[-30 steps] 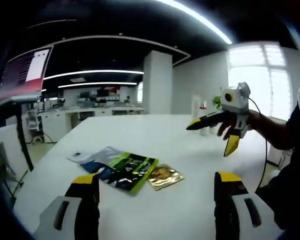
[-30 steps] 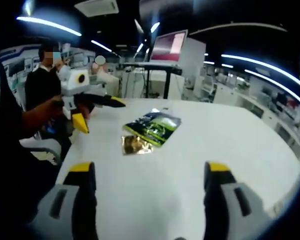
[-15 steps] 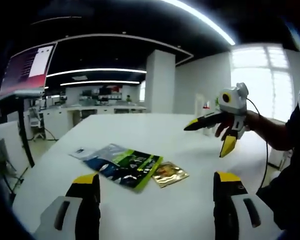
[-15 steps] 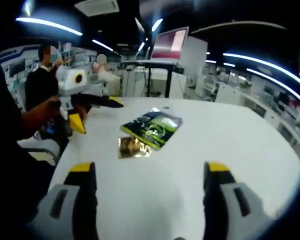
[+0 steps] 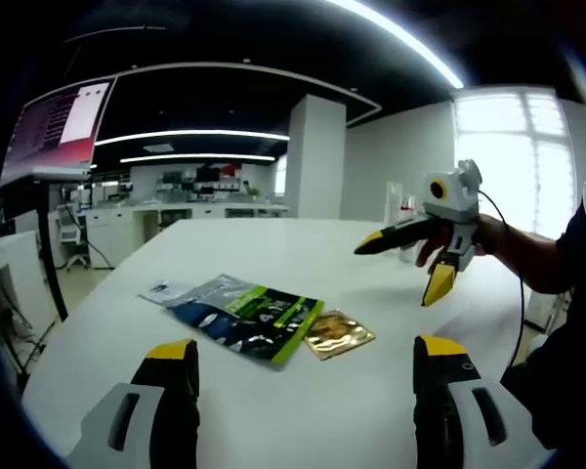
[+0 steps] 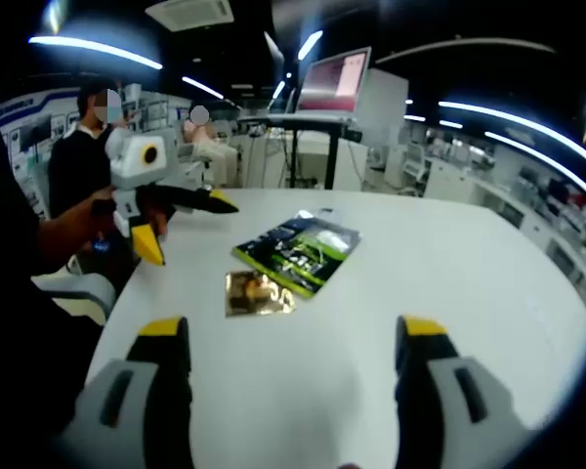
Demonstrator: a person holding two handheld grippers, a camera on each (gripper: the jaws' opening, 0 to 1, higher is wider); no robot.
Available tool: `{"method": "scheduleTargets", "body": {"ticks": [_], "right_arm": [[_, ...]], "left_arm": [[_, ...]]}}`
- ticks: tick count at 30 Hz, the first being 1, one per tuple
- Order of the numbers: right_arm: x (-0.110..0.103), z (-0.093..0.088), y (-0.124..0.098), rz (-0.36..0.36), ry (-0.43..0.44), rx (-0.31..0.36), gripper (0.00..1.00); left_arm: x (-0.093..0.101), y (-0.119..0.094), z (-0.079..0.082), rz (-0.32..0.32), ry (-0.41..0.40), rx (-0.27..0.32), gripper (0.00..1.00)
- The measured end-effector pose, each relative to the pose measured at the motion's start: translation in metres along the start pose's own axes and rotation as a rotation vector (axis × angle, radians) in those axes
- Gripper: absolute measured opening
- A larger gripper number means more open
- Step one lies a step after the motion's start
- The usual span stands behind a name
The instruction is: Arrange the skincare products in the storage area until every visible bottle or jar stands upright without overlapping.
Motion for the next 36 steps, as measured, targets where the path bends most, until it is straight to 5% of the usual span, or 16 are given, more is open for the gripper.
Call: {"method": "scheduleTargets", "body": {"ticks": [36], "right_arm": [[0.008,0.016,0.036,0.045,-0.015,-0.025,0.76]], "left_arm": [[-0.017,0.010,0.001,-0.004,-0.020,-0.009,0.76]]}}
Point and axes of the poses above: the point that each gripper's makers call its tool centre point, and the gripper's own axes: y roughly forward along the fingers, x roughly to its right, z roughly out of its top, the point moved 7 cm from there along -y, roughly backward along the fingers, and after that the axes turned 7 degrees about -x, right-handed, at the moved point
